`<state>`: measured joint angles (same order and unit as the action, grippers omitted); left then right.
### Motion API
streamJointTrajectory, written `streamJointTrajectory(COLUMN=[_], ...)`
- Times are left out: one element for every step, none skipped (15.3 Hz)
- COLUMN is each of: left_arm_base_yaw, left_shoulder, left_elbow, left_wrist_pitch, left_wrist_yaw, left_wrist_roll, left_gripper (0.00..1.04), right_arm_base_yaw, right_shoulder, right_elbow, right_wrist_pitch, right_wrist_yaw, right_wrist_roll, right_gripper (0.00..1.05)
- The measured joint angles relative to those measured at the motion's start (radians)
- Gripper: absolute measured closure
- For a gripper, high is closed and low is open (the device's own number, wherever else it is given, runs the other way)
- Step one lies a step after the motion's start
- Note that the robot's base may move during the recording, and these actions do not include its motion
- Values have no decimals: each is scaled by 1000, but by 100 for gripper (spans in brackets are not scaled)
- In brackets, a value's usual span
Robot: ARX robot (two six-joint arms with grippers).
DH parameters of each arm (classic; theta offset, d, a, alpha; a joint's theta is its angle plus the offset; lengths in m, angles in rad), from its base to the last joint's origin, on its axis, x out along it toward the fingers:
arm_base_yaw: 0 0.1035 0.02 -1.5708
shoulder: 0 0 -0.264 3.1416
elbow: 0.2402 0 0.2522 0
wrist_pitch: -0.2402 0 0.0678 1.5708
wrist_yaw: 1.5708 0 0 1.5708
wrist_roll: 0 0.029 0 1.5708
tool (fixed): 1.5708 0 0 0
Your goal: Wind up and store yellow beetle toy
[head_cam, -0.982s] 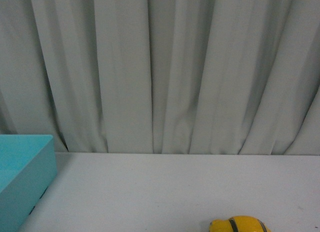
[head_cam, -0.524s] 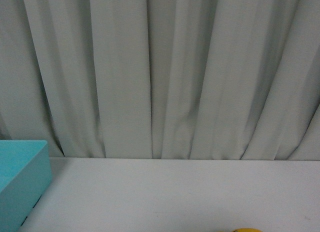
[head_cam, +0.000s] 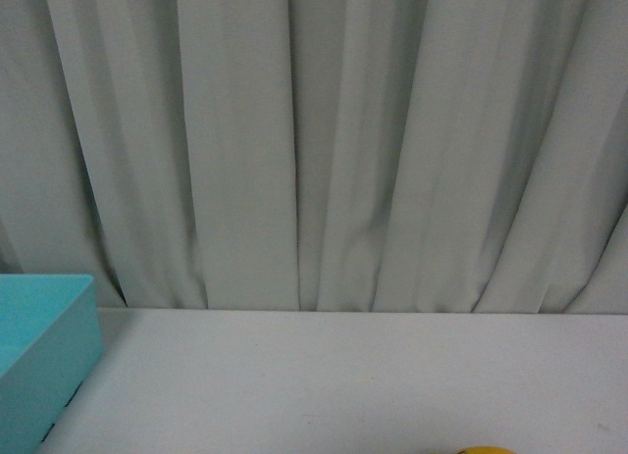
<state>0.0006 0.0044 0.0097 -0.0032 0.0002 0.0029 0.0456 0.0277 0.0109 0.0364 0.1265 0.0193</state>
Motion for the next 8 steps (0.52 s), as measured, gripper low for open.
streamJointTrajectory(left_arm_base_yaw=[-1,-1,0,-2,-1,-1,-1,-1], left_shoulder=[0,0,0,0,0,0,0,0], left_elbow=[0,0,0,0,0,0,0,0], left_wrist_pitch=[-1,1,0,0,0,0,0,0], left_wrist_yaw=[0,-3,-1,0,-1,-2,-1,-1], left_wrist_roll=[0,0,0,0,0,0,0,0], left_gripper=[7,7,7,7,7,7,7,7], right_arm_base_yaw=[58,-49,-200,-335,-471,-576,-640,-668], right_shoulder=[55,120,241,408,607,784,947,1115], right_elbow=[-1,-1,-1,1,16,67,152,263], right_wrist_pitch=[45,130,277,456,637,793,934,1043], right_wrist_yaw=[232,290,219,69,-71,-183,-280,-359], right_wrist_roll=[65,103,116,119,111,101,79,37], right_gripper=[7,7,7,7,7,7,7,7])
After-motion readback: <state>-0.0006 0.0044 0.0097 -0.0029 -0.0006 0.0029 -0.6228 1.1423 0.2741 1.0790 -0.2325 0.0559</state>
